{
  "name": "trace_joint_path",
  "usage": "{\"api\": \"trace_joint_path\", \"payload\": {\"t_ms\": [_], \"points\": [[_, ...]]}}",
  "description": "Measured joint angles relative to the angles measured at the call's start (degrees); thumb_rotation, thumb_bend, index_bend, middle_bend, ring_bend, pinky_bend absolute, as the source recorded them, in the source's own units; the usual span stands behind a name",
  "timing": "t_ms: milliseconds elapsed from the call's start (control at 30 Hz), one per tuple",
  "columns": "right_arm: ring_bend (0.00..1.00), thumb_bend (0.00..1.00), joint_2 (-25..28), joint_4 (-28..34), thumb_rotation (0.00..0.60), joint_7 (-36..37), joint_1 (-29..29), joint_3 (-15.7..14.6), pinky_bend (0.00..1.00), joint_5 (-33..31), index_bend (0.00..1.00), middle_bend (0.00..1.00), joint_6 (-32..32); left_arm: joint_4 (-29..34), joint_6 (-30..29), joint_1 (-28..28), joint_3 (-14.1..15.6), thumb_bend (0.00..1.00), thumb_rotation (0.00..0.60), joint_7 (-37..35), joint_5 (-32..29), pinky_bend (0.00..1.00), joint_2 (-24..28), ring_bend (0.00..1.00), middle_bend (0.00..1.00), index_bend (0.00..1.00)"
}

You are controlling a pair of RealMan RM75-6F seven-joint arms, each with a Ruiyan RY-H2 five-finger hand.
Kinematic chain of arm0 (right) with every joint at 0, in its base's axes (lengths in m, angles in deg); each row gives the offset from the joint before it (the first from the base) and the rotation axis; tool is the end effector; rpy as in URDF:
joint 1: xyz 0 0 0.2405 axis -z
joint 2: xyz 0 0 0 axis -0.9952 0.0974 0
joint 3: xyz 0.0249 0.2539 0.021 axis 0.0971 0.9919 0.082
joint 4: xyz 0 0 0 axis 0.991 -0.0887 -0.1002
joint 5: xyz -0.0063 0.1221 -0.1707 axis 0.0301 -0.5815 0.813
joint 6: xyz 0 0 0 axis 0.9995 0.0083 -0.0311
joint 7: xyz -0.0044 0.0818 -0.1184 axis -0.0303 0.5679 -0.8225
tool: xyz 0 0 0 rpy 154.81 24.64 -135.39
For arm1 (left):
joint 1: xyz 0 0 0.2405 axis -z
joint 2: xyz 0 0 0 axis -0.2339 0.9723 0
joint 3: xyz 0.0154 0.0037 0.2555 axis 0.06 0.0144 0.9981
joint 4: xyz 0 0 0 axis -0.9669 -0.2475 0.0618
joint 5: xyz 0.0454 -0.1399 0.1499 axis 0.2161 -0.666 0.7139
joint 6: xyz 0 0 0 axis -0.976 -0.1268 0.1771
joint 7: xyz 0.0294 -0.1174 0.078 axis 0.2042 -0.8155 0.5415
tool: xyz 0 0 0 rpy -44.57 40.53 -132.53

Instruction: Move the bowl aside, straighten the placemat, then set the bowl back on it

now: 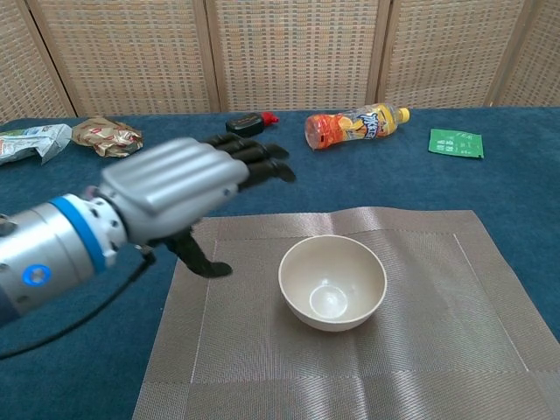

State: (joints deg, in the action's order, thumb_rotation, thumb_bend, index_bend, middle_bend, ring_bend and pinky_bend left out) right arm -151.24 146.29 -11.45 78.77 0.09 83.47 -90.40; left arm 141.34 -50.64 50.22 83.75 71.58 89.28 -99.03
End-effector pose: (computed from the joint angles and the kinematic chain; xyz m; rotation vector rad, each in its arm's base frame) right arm -0.3037 -0.1951 0.1753 1.2284 -1.0648 1.3901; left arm -0.0847 0.2532 -0.0430 -2.0564 -0.5055 -1.0235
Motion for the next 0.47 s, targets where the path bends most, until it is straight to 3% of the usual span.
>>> {"api": "trace_joint_path", "payload": {"t_ms": [267,467], "points": [[0.0,0.15,0.6,1.4,0.6,-5.7,-0.3,-0.9,0.0,-1.0,0.0,0.0,3.0,2.5,-15.3,-9.4,3.6,0.17,0.6,-10.6,6.5,0.0,12.5,0.0,0.0,0.07],[0.0,0.15,0.8,2.6,0.6,-12.3,-0.6,-1.4,0.0,-1.4,0.0,0.0,4.4,-1.6,-25.9,-18.2,7.2,0.16,0.6,-20.5,9.5,0.0,18.1,0.0,0.0,0.04]]}}
